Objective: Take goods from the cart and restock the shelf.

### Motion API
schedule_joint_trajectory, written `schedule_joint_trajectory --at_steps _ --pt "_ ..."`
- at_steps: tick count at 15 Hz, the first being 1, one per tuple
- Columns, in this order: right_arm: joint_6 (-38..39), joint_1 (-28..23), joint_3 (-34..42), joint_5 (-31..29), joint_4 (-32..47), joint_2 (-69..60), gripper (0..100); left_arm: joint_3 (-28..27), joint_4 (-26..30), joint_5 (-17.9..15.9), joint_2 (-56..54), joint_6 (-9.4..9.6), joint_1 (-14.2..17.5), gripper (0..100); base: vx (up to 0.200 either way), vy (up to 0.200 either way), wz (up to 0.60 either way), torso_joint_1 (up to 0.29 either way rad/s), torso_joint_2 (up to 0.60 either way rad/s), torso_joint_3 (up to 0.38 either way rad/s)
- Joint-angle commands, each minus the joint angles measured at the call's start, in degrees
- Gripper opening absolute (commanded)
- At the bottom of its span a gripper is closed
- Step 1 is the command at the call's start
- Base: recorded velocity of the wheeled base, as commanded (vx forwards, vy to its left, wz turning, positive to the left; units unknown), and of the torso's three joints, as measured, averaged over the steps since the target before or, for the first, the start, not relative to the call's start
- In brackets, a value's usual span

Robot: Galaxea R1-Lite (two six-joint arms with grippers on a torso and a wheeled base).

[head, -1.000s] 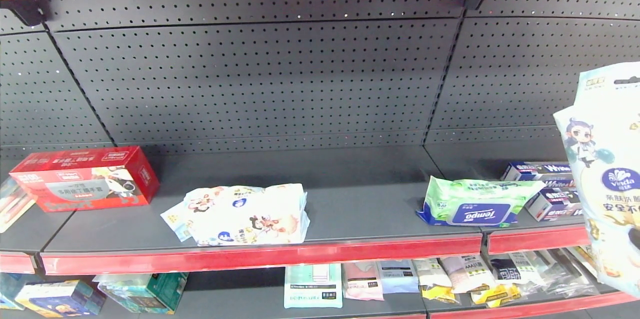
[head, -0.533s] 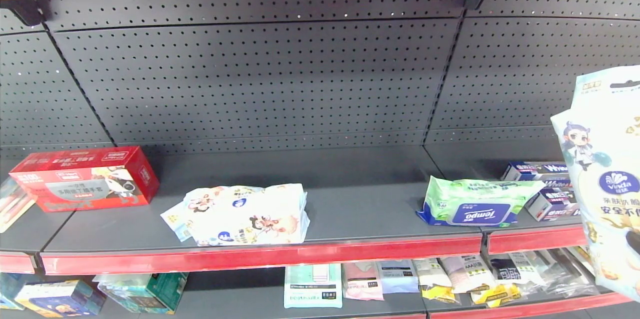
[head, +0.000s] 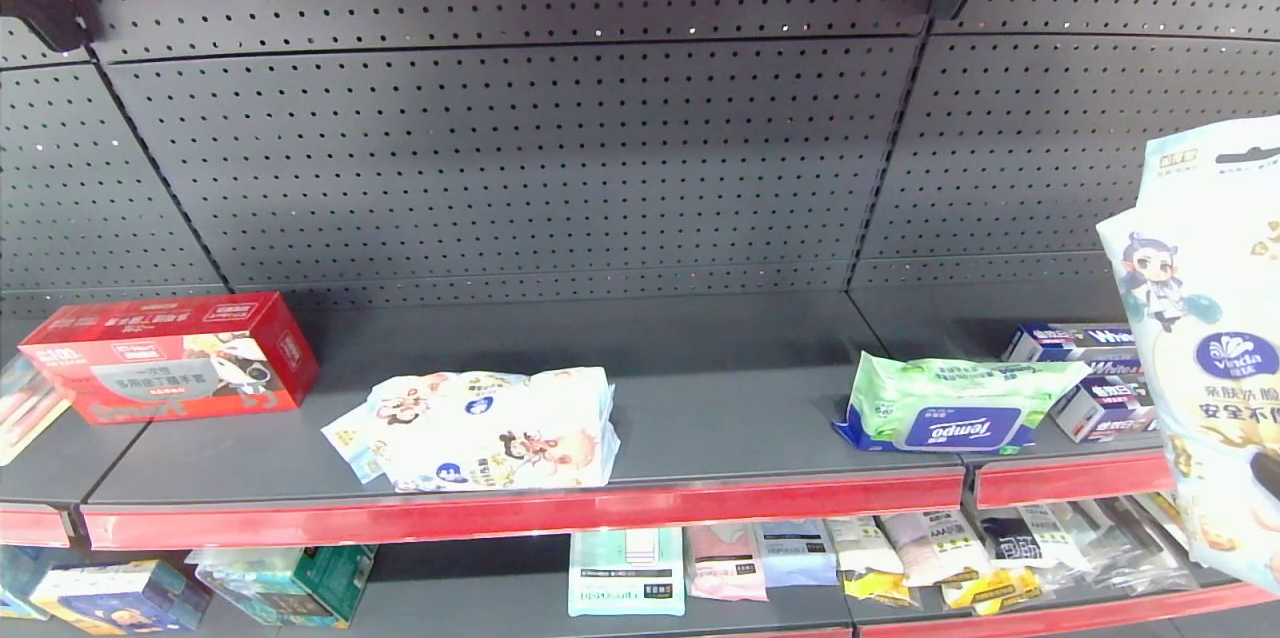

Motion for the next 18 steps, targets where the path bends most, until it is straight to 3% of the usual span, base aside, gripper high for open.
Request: schedule_joint_trajectory --at_steps 1,9,12,18 --pt "-0.1 0.0 0.1 0.0 0.0 0.6 0 0.0 0.0 0.0 0.0 -0.04 0.0 100 0.0 0.0 0.6 0.007 0.0 0.002" --pt "0.3 -0.1 0.3 0.0 0.0 2.2 0 0.0 0.0 0.0 0.0 0.04 0.0 100 0.0 0.0 0.6 0.003 0.0 0.002" --pt "-0.1 0.5 -1.3 0.6 0.0 4.8 0 0.0 0.0 0.0 0.0 0.04 0.0 100 0.0 0.0 0.0 0.0 0.0 0.0" --pt "-3.1 6.4 -6.8 8.5 -0.7 22.1 0 0.0 0.0 0.0 0.0 -0.04 0.0 100 0.0 0.0 0.0 0.0 0.0 0.0"
